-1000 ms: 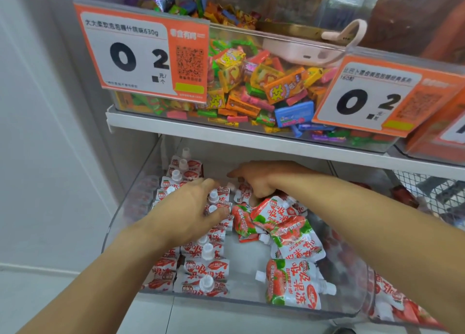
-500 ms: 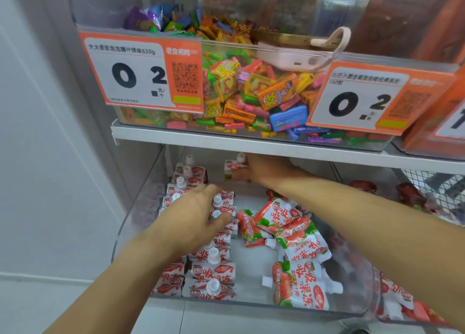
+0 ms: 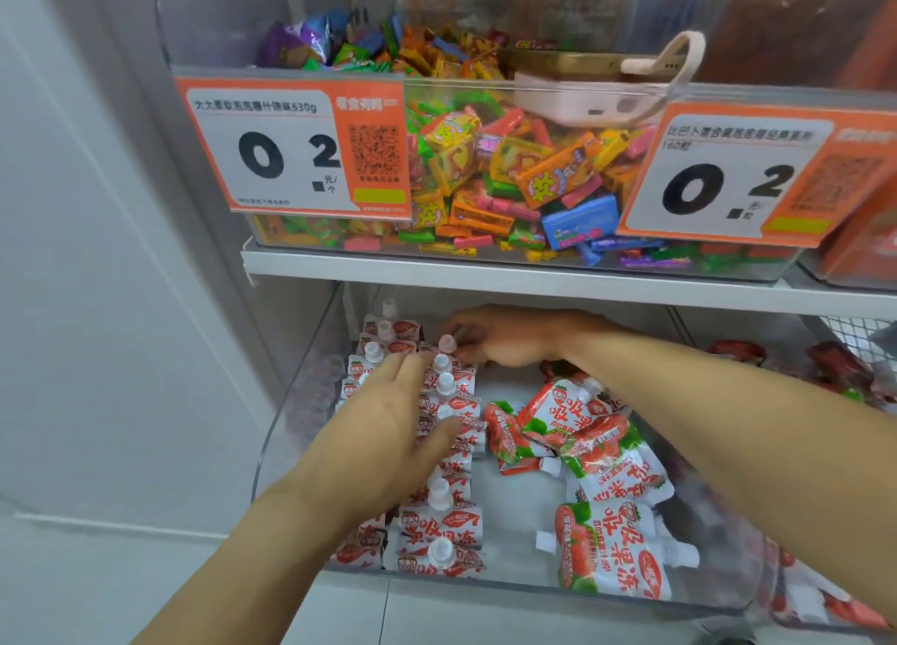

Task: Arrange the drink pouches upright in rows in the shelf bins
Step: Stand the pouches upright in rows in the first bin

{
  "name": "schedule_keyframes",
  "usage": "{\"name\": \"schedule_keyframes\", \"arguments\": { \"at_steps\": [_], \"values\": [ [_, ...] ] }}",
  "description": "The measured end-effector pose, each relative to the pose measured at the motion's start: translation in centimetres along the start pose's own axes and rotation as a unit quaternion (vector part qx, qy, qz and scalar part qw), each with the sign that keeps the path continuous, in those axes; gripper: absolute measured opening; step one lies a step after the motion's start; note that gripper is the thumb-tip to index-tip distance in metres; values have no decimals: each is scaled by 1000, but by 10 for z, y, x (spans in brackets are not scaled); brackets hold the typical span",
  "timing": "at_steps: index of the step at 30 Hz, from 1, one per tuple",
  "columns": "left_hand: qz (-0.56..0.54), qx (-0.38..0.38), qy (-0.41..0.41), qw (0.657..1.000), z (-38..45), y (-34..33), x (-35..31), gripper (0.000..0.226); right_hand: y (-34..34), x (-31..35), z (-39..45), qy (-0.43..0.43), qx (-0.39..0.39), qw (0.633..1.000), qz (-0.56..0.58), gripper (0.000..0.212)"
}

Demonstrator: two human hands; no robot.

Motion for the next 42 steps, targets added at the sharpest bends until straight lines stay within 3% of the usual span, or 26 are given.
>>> {"name": "schedule_keyframes", "arguments": {
  "at_steps": [3, 6, 7, 9, 10, 12, 14, 17, 21, 25, 29, 31, 34, 36, 37, 39, 41, 42],
  "values": [
    [-14, -13, 0, 1000, 16, -4, 1, 62, -3, -4, -5, -20, 14, 996, 91, 27],
    [-18, 27, -4, 999, 31, -12, 2, 68, 0, -12, -10, -72, -12, 973, 217, 31],
    [-15, 46, -7, 999, 33, -14, 3, 73, 4, -13, -12, -84, -37, 975, 202, 30],
    [-12, 72, -1, 997, 35, -17, 5, 81, 18, -13, -18, -94, -79, 991, 44, 22],
    [-12, 76, -1, 997, 35, -18, 6, 82, 22, -12, -22, -96, -66, 993, -34, 26],
    [-11, 73, -5, 997, 34, -19, 7, 81, 20, -7, -33, -114, 36, 985, -125, 46],
    [-14, 69, -7, 997, 33, -19, 7, 80, 9, -1, -44, -144, 131, 968, -158, 65],
    [-16, 68, -6, 998, 33, -19, 8, 80, -5, 6, -50, -156, 175, 955, -183, 84],
    [-13, 68, -8, 998, 32, -19, 7, 79, -2, 8, -53, -151, 178, 956, -176, 72],
    [-15, 72, -8, 997, 32, -18, 7, 79, 3, 9, -64, -91, 127, 979, -132, 43],
    [-14, 76, -5, 997, 31, -16, 6, 79, 11, 7, -83, -26, 78, 989, -123, 45],
    [-12, 77, -1, 997, 30, -15, 5, 79, 17, 7, -89, -2, 55, 997, -62, 43],
    [-9, 81, 4, 997, 26, -13, 4, 78, 30, 13, -98, 2, 12, 1000, 14, 26],
    [-13, 77, 4, 997, 23, -11, 2, 75, 32, 13, -100, -30, 28, 998, 54, 5],
    [-14, 76, 7, 997, 21, -9, 2, 73, 30, 12, -98, -52, 20, 997, 57, 16],
    [-9, 77, 13, 997, 17, -7, 1, 72, 29, 9, -86, -99, -92, 991, 10, 48],
    [-4, 77, 15, 997, 15, -6, 2, 71, 26, 12, -70, -49, -223, 972, -46, 40],
    [-4, 77, 15, 997, 14, -6, 2, 71, 23, 14, -60, -15, -242, 968, -62, 29]
  ]
}}
Point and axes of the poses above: each hand's wrist, its own z-axis towards the middle knuckle, its own y-axis out of the back of the hand, x = y × z, the point moved 2 cm from there along z, towards the middle knuckle, and after that the axes turned 7 degrees about z, right-handed, at the moved point
